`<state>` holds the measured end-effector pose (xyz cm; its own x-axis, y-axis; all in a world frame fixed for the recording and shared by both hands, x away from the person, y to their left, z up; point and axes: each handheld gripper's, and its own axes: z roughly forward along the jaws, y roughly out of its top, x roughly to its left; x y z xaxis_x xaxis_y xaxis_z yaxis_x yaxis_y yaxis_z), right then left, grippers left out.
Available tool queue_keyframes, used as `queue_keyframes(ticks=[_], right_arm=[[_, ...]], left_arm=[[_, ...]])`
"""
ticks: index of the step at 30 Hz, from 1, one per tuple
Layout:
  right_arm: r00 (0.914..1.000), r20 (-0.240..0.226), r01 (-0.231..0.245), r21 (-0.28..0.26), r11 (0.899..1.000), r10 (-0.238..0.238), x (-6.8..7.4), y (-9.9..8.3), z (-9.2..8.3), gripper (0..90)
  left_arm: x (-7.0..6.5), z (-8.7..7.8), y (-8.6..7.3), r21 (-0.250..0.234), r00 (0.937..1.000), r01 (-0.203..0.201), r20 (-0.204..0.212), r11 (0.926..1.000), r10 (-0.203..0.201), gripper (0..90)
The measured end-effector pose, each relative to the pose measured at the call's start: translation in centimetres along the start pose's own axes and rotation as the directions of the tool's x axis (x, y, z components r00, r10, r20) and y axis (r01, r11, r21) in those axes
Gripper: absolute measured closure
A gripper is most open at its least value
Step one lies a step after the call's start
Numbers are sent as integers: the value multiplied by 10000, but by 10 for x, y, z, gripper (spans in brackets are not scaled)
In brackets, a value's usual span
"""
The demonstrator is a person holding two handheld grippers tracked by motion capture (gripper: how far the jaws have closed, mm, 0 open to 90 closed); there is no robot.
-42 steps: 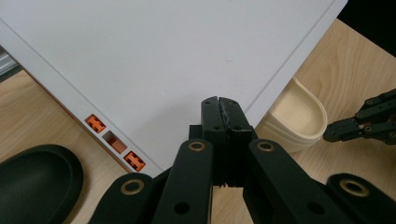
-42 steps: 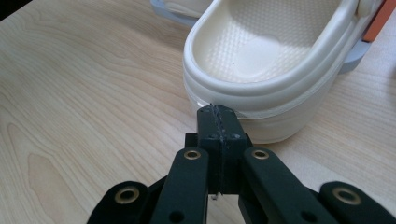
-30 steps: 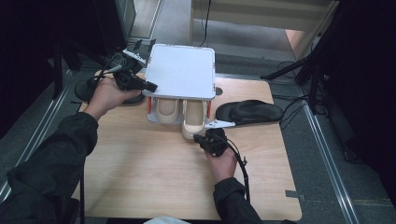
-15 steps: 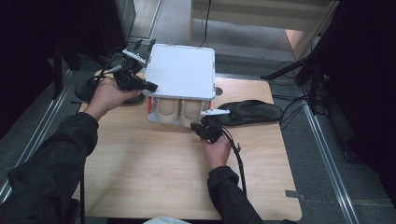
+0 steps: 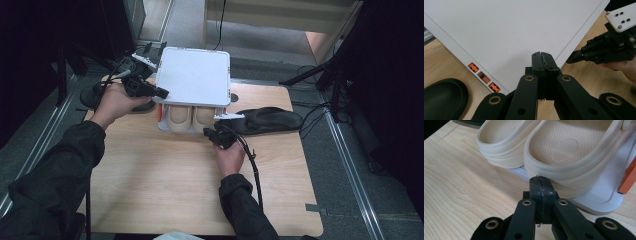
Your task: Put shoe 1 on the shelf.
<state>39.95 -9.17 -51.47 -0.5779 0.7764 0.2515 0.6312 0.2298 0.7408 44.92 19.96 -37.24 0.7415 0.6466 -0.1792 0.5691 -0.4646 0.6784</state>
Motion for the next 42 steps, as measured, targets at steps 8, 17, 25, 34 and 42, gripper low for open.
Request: queue_keyframes(ticks=[8, 17, 25, 34, 42], right_arm=[[9995, -305, -71, -56, 10000, 69, 1, -4, -6, 900], [9943, -1067, -61, -254, 9997, 34, 0, -12, -35, 741], [9890, -1450, 228, -534, 9983, -303, -1, -20, -66, 496], [9818, -1720, 667, -821, 9944, -801, 1, -32, -89, 371], [9800, -1746, 806, -914, 9925, -956, -1, -43, -102, 370]], left_arm=[[1, 0, 0, 3, 9998, 193, 80, 9998, -193, 900], [0, -8, 3, 47, 9955, 834, 439, 9965, -835, 751], [-7, -32, -3, -479, 9935, 1134, 90, 9924, -1131, 505], [-3, -56, -28, -859, 9877, 1498, -318, 9850, -1530, 440], [-3, -73, -55, -1024, 9814, 1618, -875, 9815, -1710, 428]])
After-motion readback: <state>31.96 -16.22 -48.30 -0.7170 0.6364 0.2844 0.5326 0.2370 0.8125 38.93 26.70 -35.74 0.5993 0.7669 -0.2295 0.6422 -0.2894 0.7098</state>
